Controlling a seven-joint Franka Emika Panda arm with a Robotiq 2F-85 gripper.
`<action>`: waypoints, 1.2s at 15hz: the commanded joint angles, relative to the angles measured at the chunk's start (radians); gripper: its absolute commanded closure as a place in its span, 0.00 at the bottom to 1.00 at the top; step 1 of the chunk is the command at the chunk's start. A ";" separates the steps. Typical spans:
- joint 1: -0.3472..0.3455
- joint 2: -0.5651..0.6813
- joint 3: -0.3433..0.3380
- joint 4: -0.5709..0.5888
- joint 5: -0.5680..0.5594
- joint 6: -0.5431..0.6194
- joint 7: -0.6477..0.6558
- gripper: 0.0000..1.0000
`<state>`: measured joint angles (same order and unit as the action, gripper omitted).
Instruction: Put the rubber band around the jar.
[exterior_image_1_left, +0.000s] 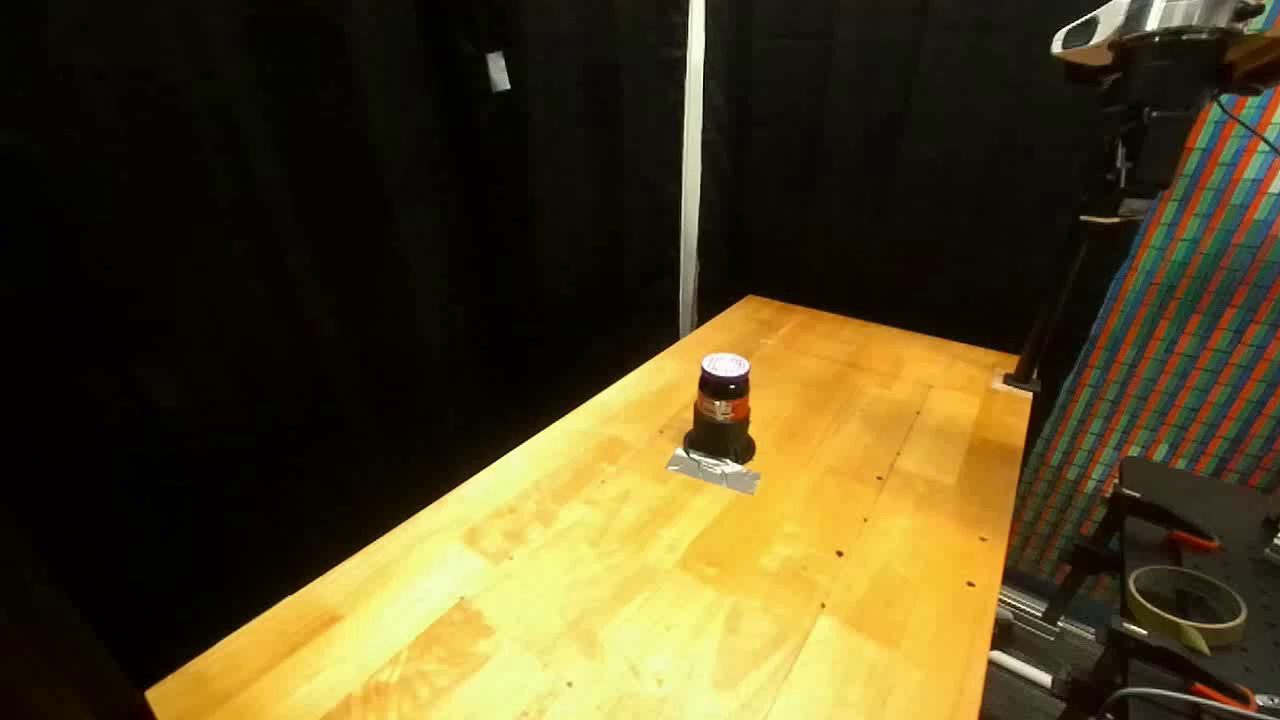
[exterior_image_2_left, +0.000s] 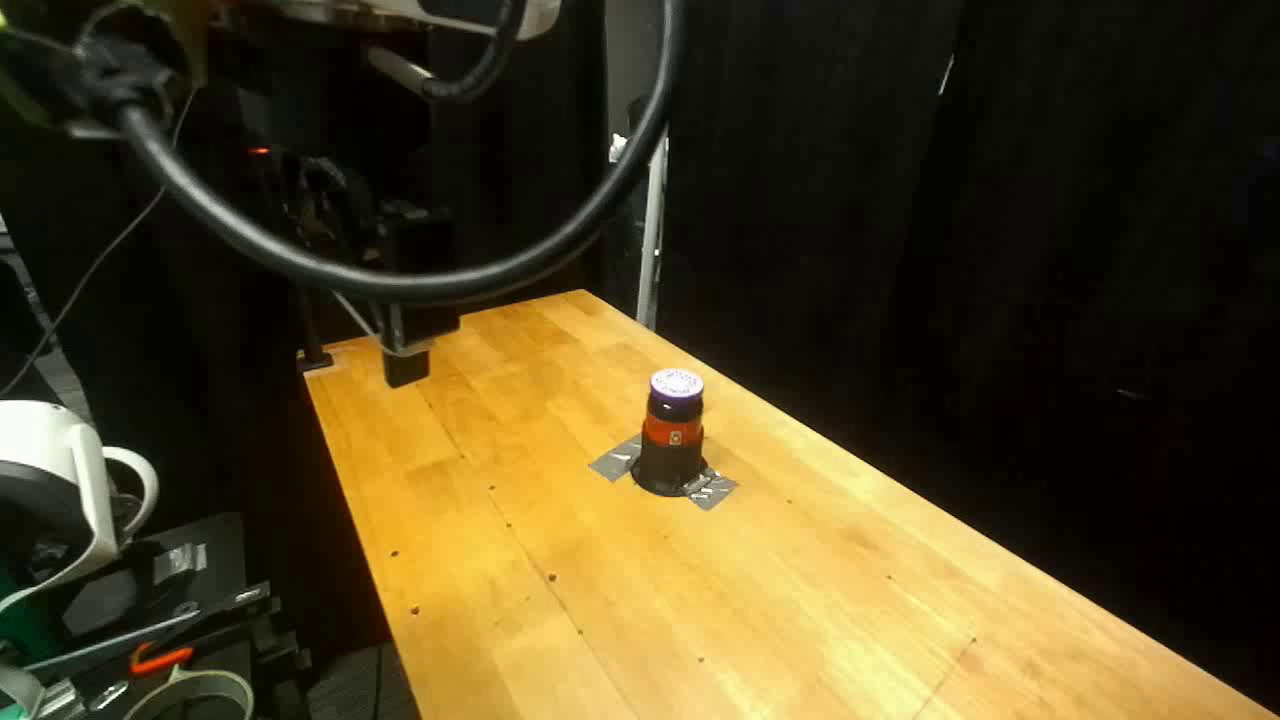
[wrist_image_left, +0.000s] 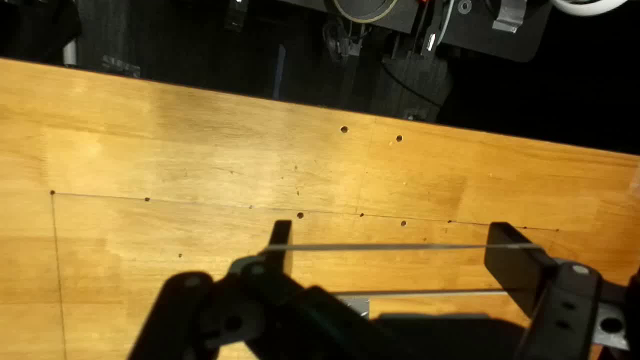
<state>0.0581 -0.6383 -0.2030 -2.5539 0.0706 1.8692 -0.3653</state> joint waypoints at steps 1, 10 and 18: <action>-0.017 0.002 0.015 0.002 0.009 -0.002 -0.008 0.00; 0.038 0.251 0.045 0.142 0.029 0.100 -0.030 0.00; 0.036 0.718 0.162 0.528 0.040 0.204 0.095 0.00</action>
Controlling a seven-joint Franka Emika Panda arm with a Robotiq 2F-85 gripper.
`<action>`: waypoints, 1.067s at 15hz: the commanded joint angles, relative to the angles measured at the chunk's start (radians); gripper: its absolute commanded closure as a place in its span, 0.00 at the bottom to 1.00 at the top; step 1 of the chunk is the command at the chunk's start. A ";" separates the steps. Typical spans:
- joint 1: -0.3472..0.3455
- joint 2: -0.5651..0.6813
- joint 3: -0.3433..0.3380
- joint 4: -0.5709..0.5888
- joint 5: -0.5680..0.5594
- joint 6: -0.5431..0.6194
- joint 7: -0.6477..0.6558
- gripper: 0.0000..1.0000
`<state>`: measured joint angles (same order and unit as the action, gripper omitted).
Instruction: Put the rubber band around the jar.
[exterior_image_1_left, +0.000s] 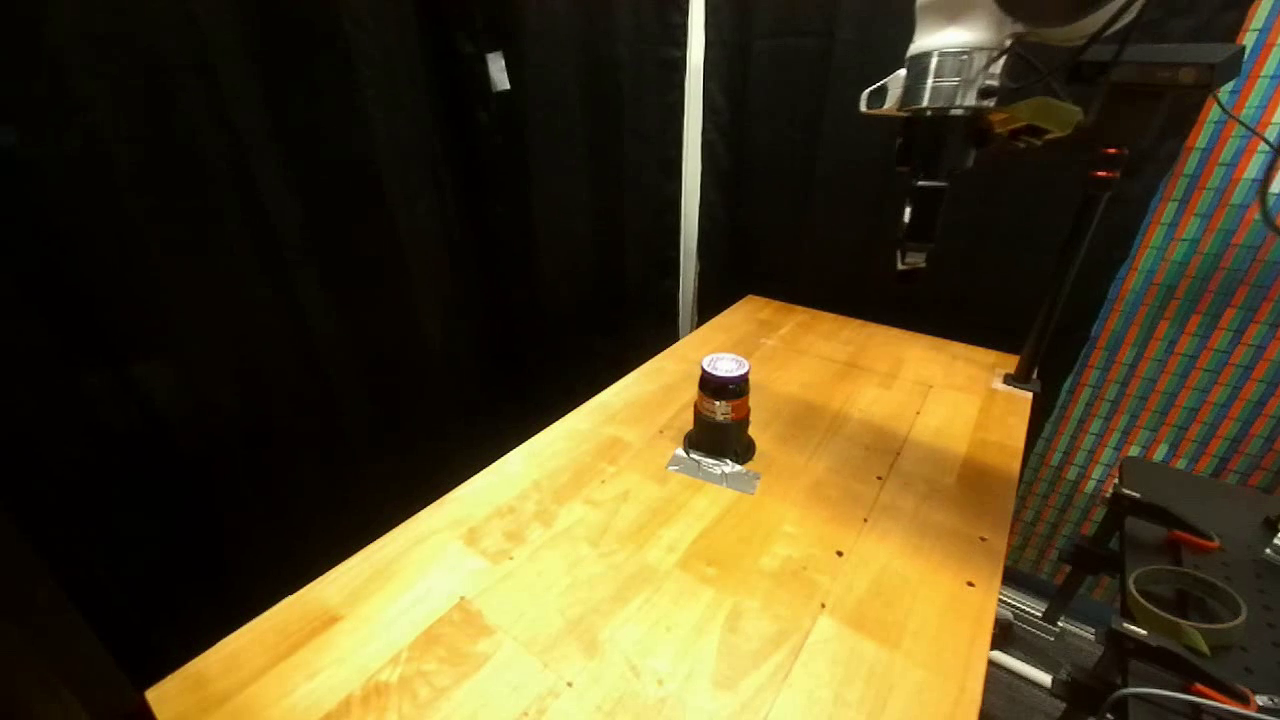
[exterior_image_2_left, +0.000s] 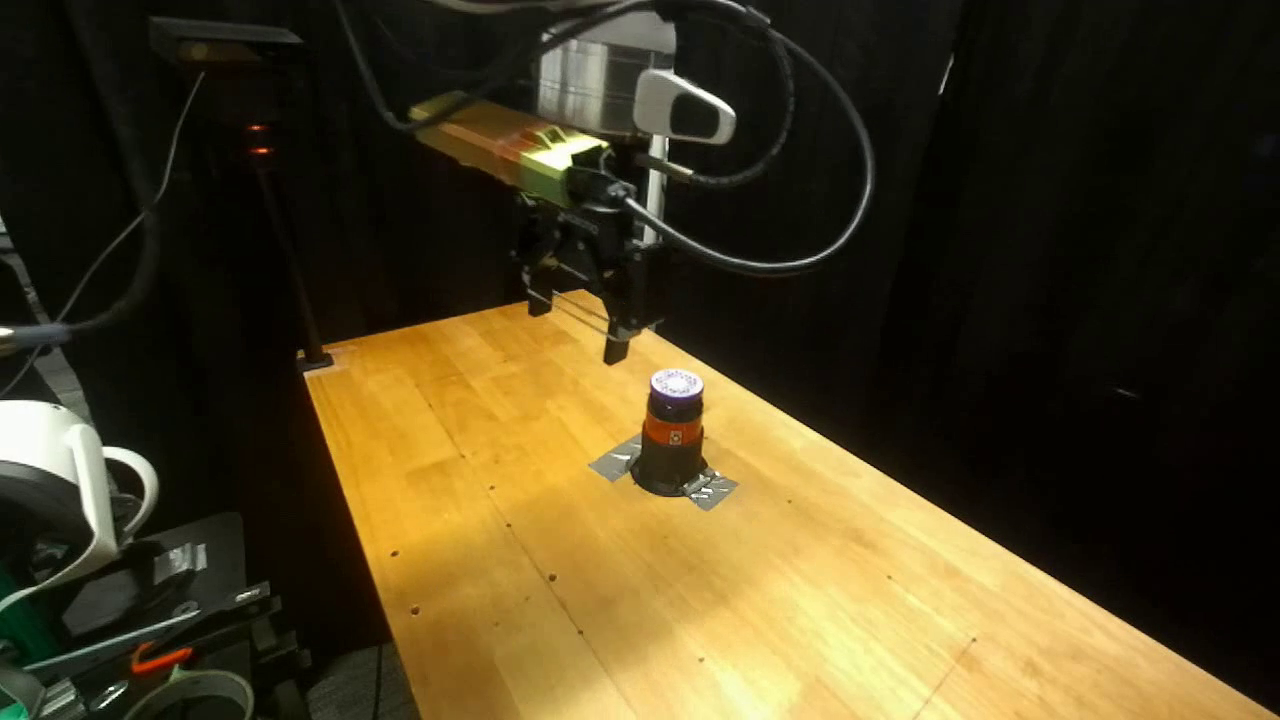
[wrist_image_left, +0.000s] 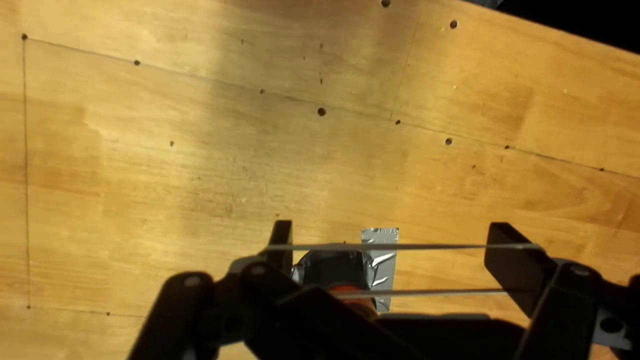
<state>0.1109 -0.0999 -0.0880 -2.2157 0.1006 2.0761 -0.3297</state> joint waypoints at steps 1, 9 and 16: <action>-0.019 0.238 0.062 0.252 0.000 -0.012 0.080 0.00; -0.020 0.655 0.135 0.694 -0.097 -0.034 0.123 0.00; -0.012 0.930 0.169 1.049 -0.092 -0.191 0.112 0.00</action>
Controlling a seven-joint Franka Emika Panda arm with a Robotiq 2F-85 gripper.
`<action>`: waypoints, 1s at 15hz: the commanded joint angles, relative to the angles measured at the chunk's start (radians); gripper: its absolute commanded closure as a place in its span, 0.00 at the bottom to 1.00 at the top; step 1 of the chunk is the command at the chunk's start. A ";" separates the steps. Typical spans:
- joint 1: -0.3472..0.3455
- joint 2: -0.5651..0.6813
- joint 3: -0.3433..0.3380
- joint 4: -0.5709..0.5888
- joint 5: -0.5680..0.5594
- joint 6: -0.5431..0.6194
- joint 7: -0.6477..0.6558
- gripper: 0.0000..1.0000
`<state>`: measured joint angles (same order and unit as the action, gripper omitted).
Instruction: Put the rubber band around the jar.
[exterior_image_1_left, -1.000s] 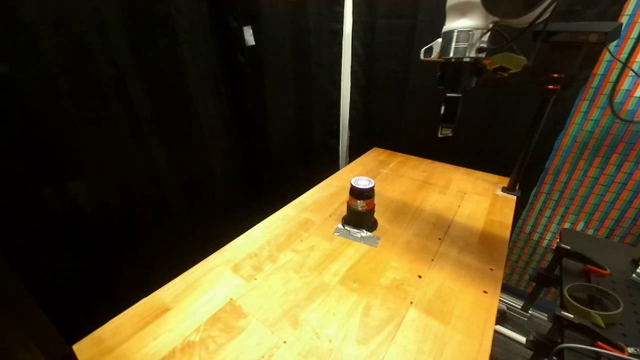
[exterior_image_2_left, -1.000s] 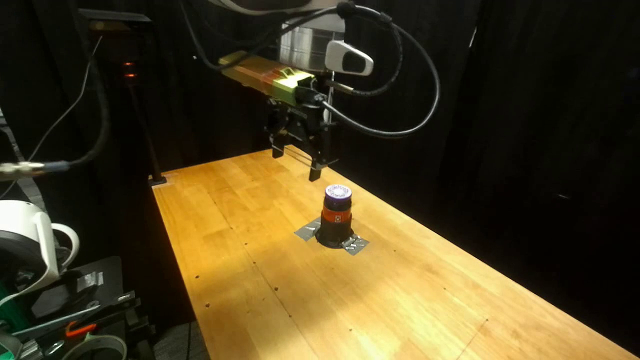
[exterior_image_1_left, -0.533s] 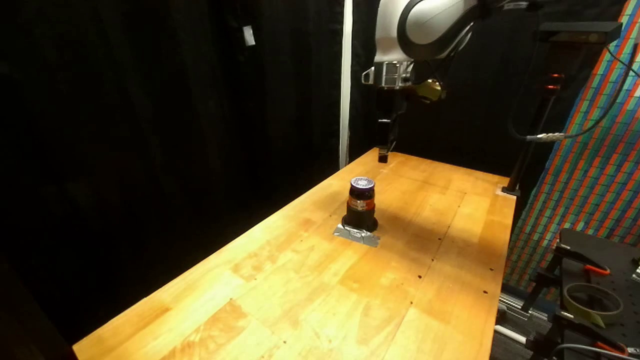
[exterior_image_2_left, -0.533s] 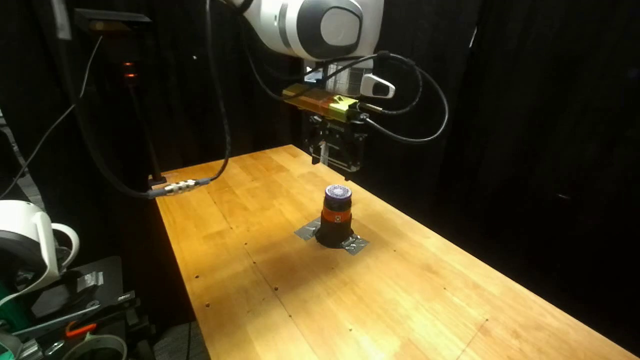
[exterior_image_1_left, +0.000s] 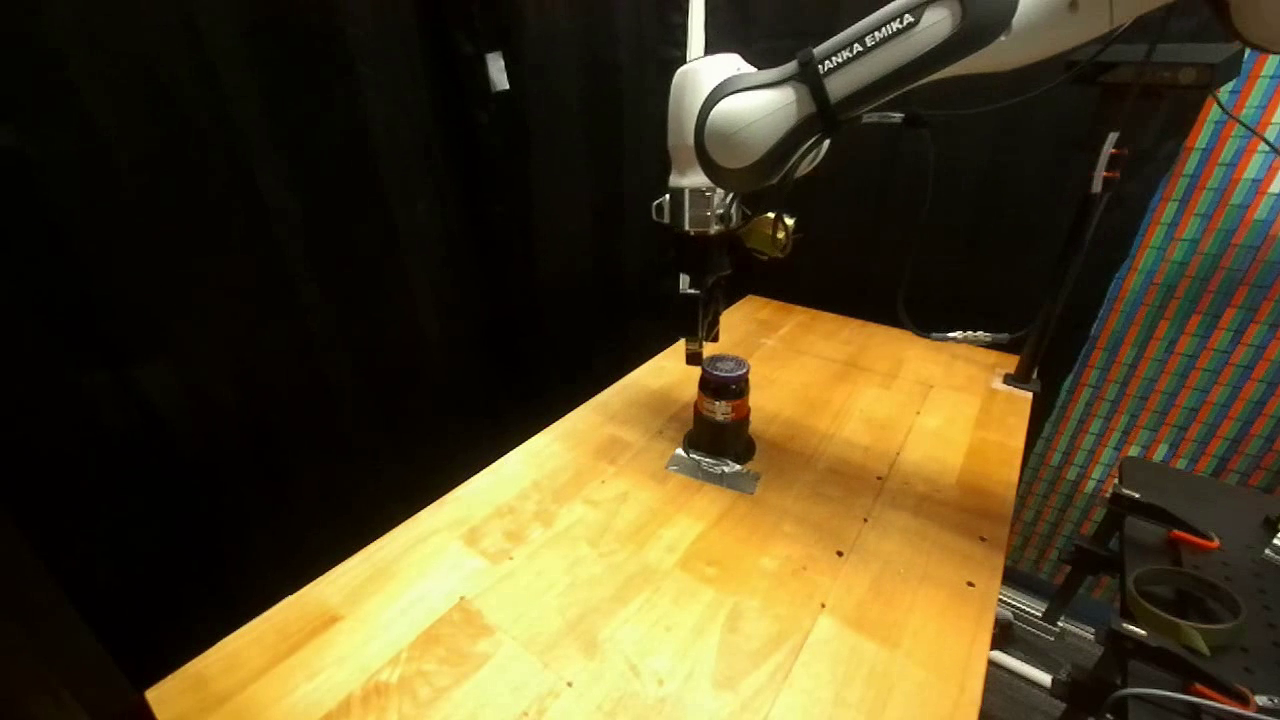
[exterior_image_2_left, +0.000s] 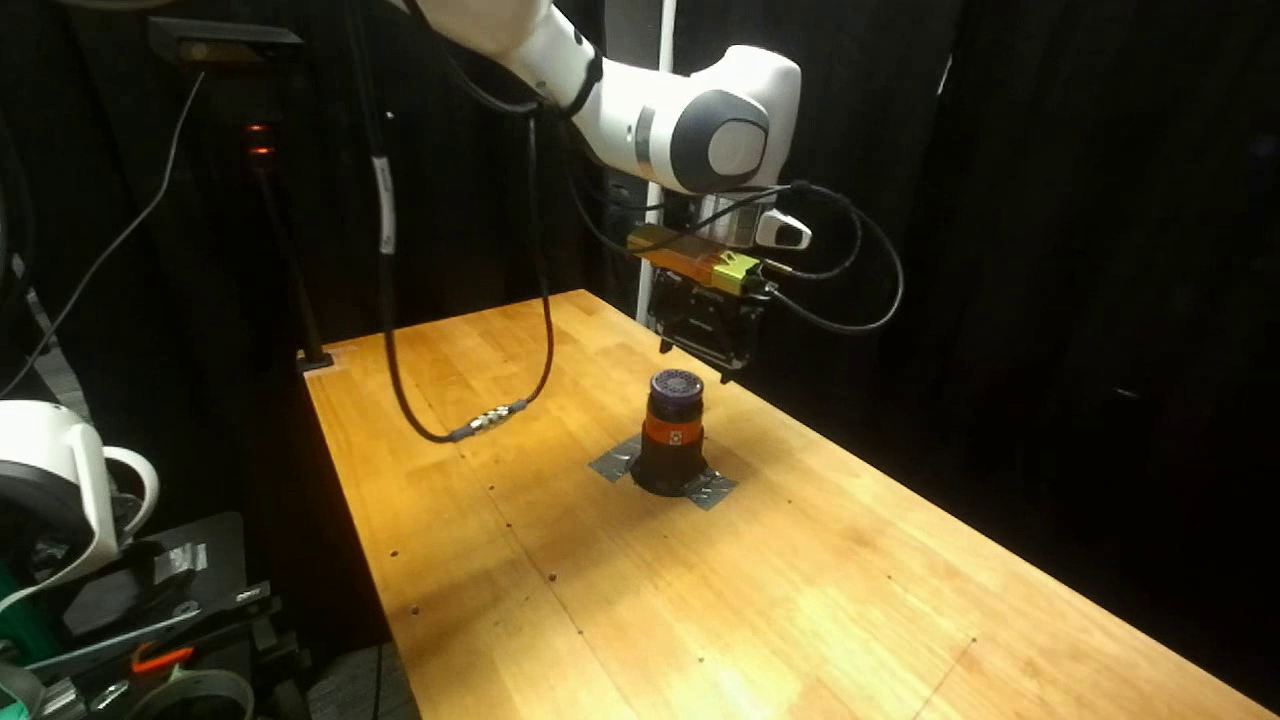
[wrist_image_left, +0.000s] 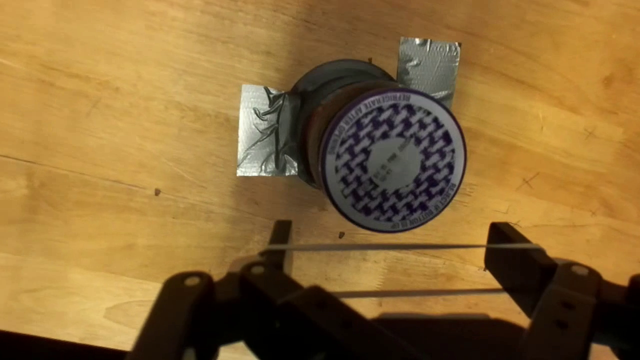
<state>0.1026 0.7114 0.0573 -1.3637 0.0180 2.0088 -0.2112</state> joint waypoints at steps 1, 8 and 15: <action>0.000 0.149 0.024 0.244 -0.014 -0.168 -0.004 0.00; 0.040 0.309 0.017 0.502 -0.056 -0.465 0.002 0.00; 0.063 0.372 -0.004 0.566 -0.080 -0.429 0.049 0.00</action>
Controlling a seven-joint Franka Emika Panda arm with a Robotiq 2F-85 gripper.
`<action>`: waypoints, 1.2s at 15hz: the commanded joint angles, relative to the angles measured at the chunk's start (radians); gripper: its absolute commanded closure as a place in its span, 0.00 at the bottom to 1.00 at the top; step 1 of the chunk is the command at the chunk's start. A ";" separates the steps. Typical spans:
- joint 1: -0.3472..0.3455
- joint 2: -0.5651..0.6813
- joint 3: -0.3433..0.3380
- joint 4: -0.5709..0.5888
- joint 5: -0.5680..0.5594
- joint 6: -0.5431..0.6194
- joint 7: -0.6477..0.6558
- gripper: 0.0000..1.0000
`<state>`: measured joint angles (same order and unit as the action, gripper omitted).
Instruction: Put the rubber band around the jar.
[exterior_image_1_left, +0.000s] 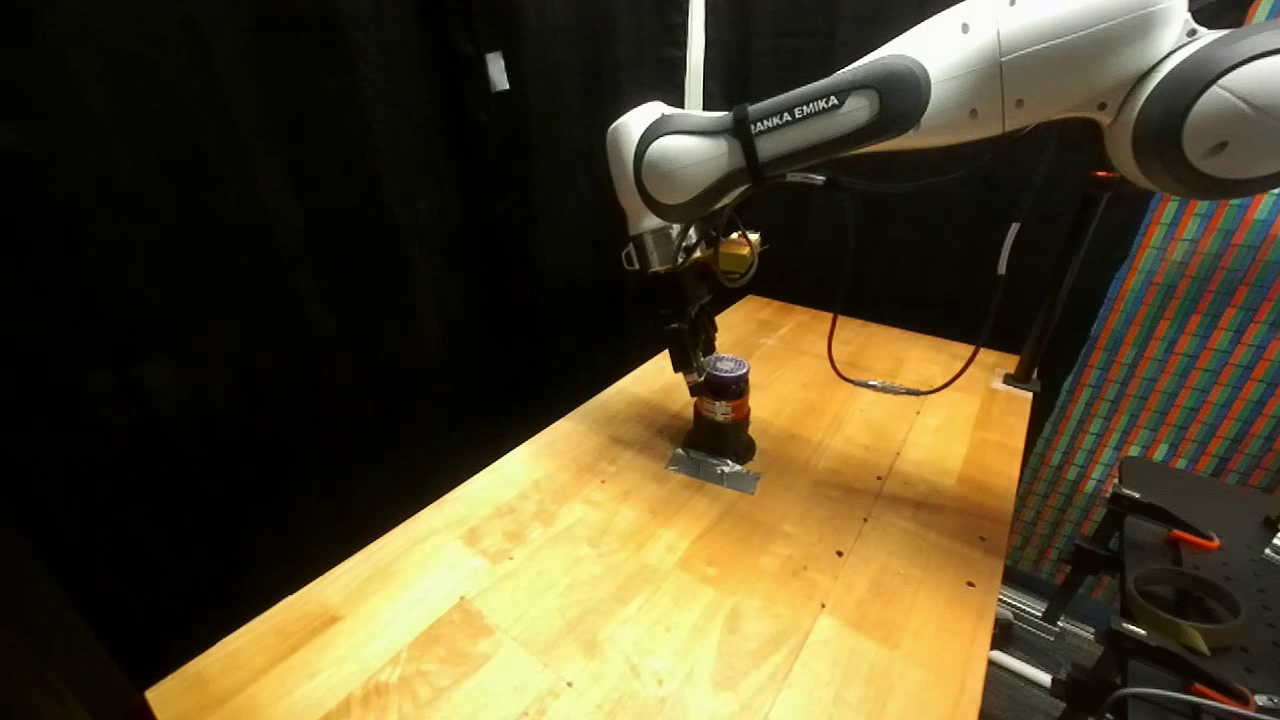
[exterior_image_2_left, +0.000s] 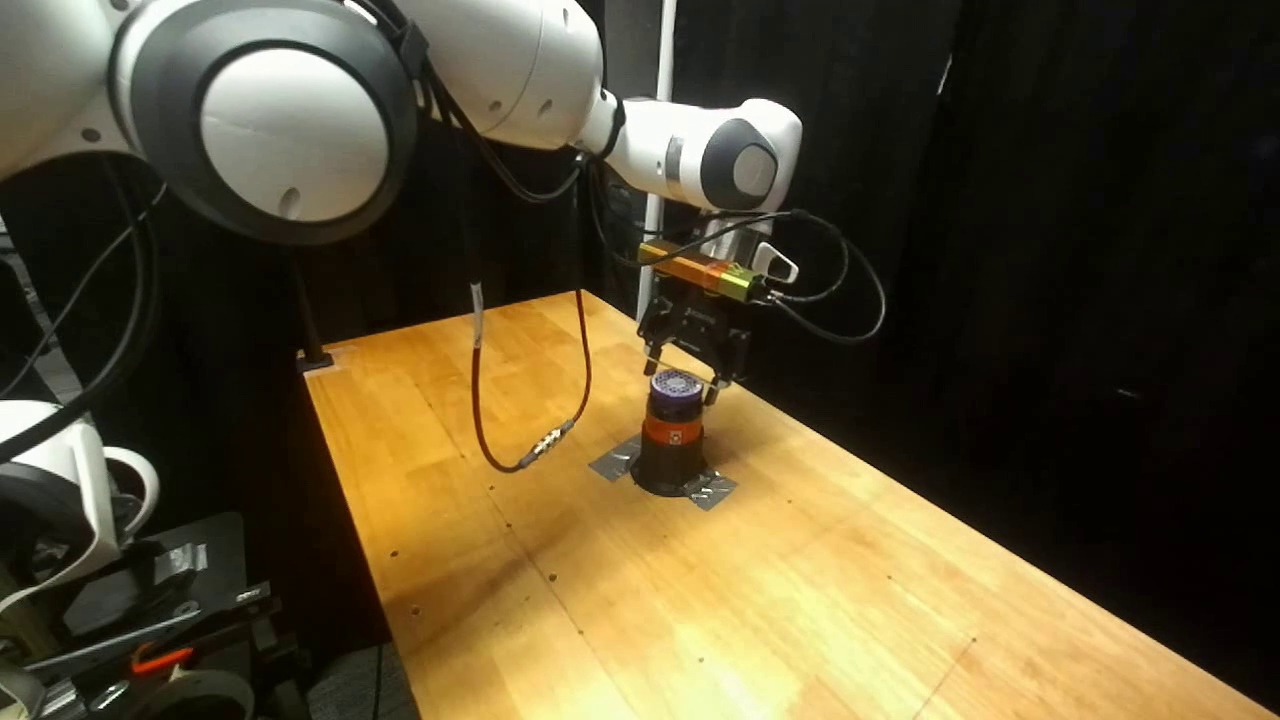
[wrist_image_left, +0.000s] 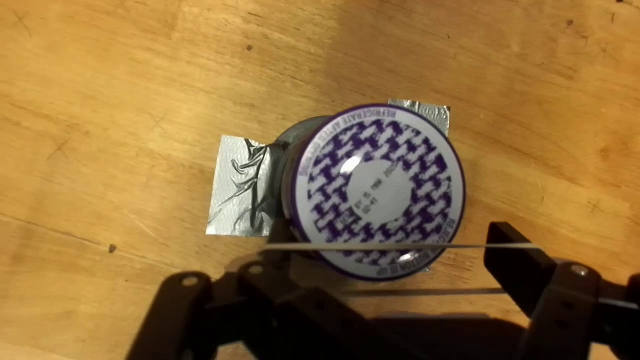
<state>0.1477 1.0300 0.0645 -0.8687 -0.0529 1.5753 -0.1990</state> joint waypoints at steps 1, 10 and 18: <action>0.018 0.059 -0.012 0.076 -0.011 0.012 0.041 0.00; 0.055 0.003 -0.058 -0.018 -0.071 -0.064 0.109 0.00; 0.051 -0.222 -0.066 -0.374 -0.067 0.117 0.212 0.00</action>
<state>0.1996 0.9385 0.0070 -1.0453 -0.1168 1.6141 -0.0378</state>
